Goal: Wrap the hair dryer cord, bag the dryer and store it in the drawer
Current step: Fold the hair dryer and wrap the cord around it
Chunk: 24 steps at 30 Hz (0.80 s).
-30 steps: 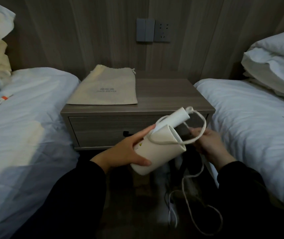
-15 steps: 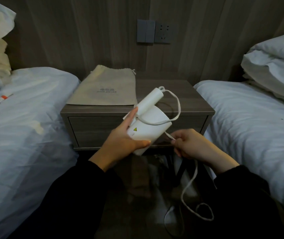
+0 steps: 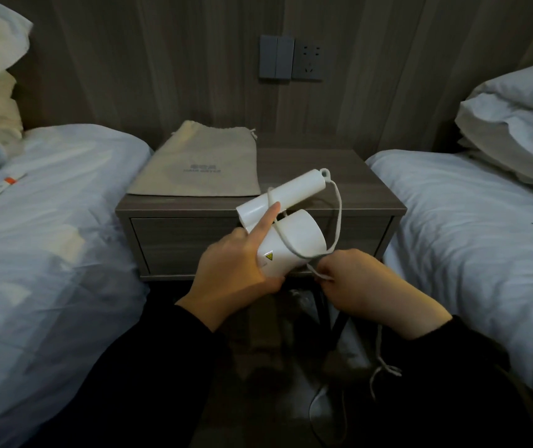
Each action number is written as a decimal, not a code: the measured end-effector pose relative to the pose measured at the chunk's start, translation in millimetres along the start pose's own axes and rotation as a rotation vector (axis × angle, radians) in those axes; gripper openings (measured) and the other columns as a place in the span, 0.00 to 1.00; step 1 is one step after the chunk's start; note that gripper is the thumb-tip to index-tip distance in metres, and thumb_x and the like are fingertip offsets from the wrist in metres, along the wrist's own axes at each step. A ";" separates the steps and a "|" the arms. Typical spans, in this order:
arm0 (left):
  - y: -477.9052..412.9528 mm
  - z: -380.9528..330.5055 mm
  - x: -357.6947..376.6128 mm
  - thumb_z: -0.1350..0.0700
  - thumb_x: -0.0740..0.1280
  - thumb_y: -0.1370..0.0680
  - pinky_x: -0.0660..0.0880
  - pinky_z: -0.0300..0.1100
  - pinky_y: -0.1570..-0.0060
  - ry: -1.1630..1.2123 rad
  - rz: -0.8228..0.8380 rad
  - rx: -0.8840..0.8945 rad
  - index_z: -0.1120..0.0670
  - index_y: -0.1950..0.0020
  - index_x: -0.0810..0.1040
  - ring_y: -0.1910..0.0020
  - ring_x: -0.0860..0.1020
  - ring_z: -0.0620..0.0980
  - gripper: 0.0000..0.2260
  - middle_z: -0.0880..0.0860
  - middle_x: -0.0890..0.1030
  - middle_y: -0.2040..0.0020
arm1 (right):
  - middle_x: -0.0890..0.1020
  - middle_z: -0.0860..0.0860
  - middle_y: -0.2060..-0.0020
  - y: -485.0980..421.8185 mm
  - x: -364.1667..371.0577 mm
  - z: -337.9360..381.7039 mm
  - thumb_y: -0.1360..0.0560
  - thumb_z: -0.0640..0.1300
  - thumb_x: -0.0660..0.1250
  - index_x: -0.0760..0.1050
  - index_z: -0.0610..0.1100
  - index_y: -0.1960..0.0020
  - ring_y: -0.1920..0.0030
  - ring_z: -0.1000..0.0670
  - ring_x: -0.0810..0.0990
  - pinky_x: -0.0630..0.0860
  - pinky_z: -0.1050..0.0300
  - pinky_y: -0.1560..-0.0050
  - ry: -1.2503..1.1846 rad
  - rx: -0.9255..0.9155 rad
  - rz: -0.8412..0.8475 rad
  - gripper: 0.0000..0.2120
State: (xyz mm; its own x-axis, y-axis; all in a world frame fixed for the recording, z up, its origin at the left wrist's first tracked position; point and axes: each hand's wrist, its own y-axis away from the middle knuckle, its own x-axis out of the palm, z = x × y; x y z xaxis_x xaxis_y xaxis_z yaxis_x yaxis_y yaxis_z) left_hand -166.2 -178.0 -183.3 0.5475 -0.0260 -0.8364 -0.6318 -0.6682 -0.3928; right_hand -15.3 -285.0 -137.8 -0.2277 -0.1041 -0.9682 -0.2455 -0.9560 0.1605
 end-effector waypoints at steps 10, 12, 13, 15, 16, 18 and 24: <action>-2.8 2.4 1.5 0.39 0.69 0.34 0.68 0.47 0.54 -0.322 -0.035 0.138 0.38 0.26 0.43 0.54 0.75 0.53 0.46 0.56 0.75 0.50 | 0.79 0.53 0.67 8.5 -16.1 -8.1 0.27 0.44 0.65 0.81 0.47 0.57 0.63 0.56 0.78 0.70 0.62 0.60 -0.033 -0.135 0.058 0.06; -3.5 7.7 1.4 0.41 0.73 0.37 0.69 0.47 0.58 -0.380 -0.102 0.170 0.41 0.25 0.48 0.58 0.75 0.55 0.47 0.57 0.76 0.54 | 0.79 0.56 0.75 13.6 -24.1 -16.1 0.27 0.38 0.64 0.81 0.45 0.51 0.72 0.60 0.76 0.69 0.70 0.67 -0.180 -0.217 0.178 0.09; -3.9 10.3 1.7 0.41 0.74 0.38 0.69 0.46 0.60 -0.395 -0.121 0.171 0.42 0.25 0.50 0.60 0.75 0.55 0.48 0.58 0.76 0.55 | 0.77 0.56 0.78 15.7 -26.8 -19.7 0.27 0.35 0.64 0.80 0.44 0.48 0.76 0.61 0.74 0.68 0.72 0.70 -0.236 -0.231 0.221 0.11; -4.5 12.4 1.6 0.42 0.75 0.38 0.67 0.46 0.60 -0.403 -0.104 0.152 0.42 0.25 0.50 0.60 0.75 0.55 0.48 0.58 0.76 0.56 | 0.76 0.55 0.78 16.5 -28.0 -24.8 0.27 0.33 0.63 0.80 0.45 0.46 0.76 0.60 0.73 0.67 0.72 0.71 -0.279 -0.256 0.223 0.14; -4.6 12.1 1.8 0.41 0.74 0.38 0.66 0.46 0.59 -0.411 -0.083 0.143 0.41 0.25 0.49 0.59 0.75 0.55 0.48 0.58 0.76 0.55 | 0.76 0.55 0.76 15.4 -27.0 -24.7 0.27 0.32 0.63 0.80 0.45 0.46 0.75 0.60 0.73 0.68 0.71 0.69 -0.272 -0.276 0.185 0.15; -4.6 11.7 2.8 0.40 0.72 0.36 0.67 0.46 0.58 -0.424 -0.033 0.161 0.39 0.26 0.47 0.58 0.75 0.55 0.46 0.57 0.76 0.53 | 0.79 0.55 0.72 9.9 -22.5 -23.1 0.27 0.34 0.63 0.82 0.47 0.51 0.70 0.61 0.75 0.70 0.67 0.64 -0.237 -0.280 -0.002 0.12; -5.4 8.9 12.8 0.39 0.70 0.38 0.70 0.46 0.60 -0.430 0.035 0.280 0.39 0.27 0.50 0.62 0.77 0.55 0.45 0.57 0.78 0.57 | 0.83 0.47 0.68 3.7 -12.8 -19.2 0.34 0.50 0.74 0.81 0.44 0.64 0.63 0.47 0.79 0.75 0.51 0.60 -0.167 -0.039 -0.619 0.09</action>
State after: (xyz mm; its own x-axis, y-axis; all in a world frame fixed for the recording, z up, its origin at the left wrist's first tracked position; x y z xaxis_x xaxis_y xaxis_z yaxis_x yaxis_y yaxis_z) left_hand -160.7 -168.1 -195.2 0.2857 0.3024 -0.9093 -0.8006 -0.4462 -0.4000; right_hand 4.8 -292.5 -128.4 -0.1995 0.5118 -0.8356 -0.3447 -0.8349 -0.4291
